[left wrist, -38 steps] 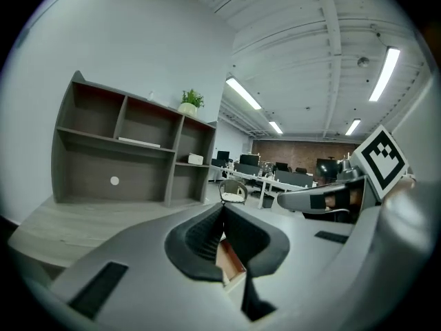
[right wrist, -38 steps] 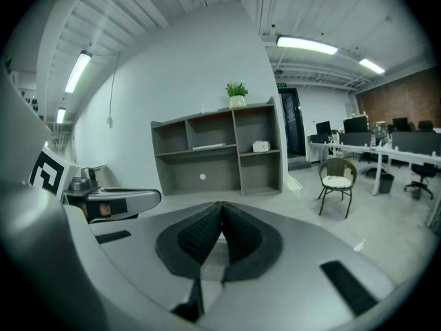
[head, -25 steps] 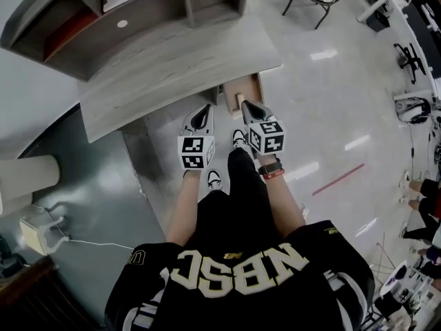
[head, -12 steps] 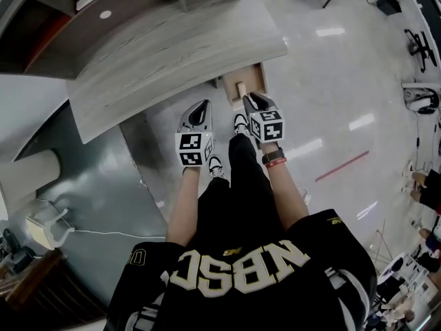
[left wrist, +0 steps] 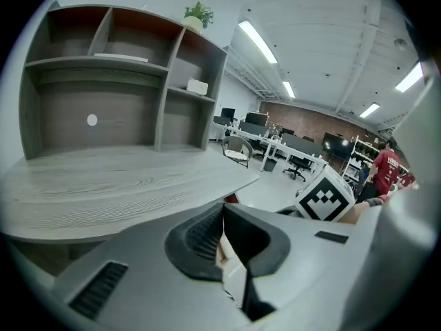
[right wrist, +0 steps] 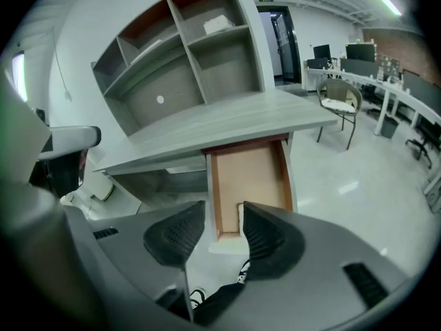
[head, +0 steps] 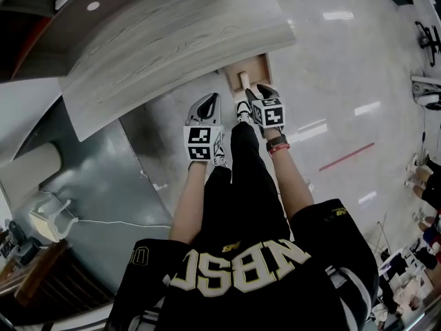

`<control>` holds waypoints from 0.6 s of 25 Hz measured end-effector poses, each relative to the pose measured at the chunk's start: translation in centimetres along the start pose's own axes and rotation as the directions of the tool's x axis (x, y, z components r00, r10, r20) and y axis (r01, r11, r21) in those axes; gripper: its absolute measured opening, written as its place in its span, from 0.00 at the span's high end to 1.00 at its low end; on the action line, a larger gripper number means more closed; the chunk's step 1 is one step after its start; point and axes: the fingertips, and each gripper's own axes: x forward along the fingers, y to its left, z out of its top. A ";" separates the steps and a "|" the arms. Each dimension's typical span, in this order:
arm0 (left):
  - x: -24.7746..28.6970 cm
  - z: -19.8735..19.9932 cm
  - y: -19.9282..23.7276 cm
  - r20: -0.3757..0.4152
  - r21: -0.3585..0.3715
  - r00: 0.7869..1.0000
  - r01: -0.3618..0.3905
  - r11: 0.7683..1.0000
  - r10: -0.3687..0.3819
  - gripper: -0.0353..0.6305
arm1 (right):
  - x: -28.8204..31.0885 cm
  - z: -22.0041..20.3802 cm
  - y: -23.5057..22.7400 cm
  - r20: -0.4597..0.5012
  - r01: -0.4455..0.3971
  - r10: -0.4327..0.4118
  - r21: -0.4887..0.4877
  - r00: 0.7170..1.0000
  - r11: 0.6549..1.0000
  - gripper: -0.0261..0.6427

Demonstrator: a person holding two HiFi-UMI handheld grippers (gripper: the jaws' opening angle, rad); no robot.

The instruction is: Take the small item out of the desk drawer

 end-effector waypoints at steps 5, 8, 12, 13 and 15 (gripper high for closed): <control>1.5 -0.8 -0.2 -0.017 -0.015 1.000 0.008 1.000 -0.009 0.92 | 2.9 -1.6 -1.2 -0.048 0.000 0.001 0.025 0.999 1.000 0.68; 2.5 -1.3 0.0 -0.030 -0.019 1.000 0.009 1.000 -0.010 0.92 | 4.7 -2.0 -2.0 -0.070 -0.005 0.007 0.029 0.998 1.000 0.68; 3.3 -2.1 0.6 -0.047 -0.035 0.999 -0.004 0.999 0.002 0.92 | 7.3 -3.0 -2.7 -0.110 -0.014 0.017 0.025 0.994 1.000 0.68; 3.4 -2.3 0.7 -0.051 -0.040 0.999 -0.007 0.999 0.005 0.92 | 8.0 -3.1 -2.8 -0.117 -0.017 0.020 0.021 0.993 1.000 0.68; 3.8 -2.7 1.1 -0.058 -0.051 0.998 -0.016 0.999 0.013 0.92 | 9.4 -3.3 -3.1 -0.130 -0.023 0.025 0.014 0.991 1.000 0.68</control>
